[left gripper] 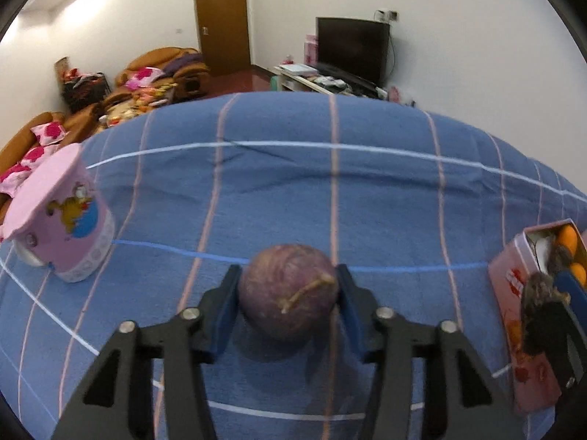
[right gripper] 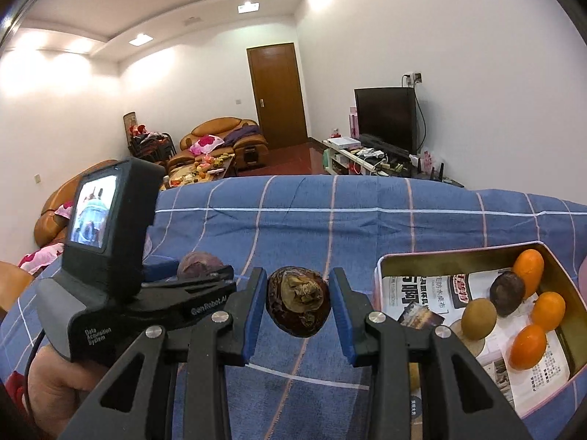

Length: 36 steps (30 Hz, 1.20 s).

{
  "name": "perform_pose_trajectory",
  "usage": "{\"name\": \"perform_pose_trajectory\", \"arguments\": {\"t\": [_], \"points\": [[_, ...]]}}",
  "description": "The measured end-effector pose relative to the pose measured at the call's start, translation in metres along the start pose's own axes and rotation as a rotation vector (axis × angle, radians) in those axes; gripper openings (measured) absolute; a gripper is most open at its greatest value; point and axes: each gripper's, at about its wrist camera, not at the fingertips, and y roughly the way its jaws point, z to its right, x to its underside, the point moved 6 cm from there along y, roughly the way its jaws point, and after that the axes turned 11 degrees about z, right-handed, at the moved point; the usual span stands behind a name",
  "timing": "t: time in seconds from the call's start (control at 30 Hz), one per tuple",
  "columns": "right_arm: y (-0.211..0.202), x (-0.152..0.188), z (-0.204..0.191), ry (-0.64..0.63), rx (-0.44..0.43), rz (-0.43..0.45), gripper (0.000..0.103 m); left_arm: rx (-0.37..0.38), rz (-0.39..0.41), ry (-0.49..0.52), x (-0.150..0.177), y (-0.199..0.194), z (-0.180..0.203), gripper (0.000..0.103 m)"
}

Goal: Organize fruits
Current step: 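Grasp the dark brown fruit with the right tool while the left tool grasps the purple fruit, then lift and carry both held fruits toward the pink tin with both tools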

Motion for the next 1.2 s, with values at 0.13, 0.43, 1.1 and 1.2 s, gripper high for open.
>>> {"name": "perform_pose_trajectory", "arguments": {"t": [0.13, 0.43, 1.1, 1.2], "points": [[-0.002, -0.002, -0.004, -0.014, 0.010, 0.015, 0.037, 0.023, 0.001, -0.034, 0.001, -0.003, -0.002, 0.052], [-0.014, 0.000, -0.013, -0.057, 0.021, 0.062, 0.037, -0.036, 0.031, -0.116, 0.013, -0.024, -0.023, 0.051], [-0.033, 0.000, -0.025, -0.114, 0.019, 0.120, 0.037, -0.115, 0.126, -0.090, 0.024, -0.062, -0.029, 0.051], [-0.037, 0.000, -0.025, -0.116, 0.017, 0.122, 0.037, -0.124, 0.150, -0.084, 0.024, -0.069, -0.031, 0.051]]}}
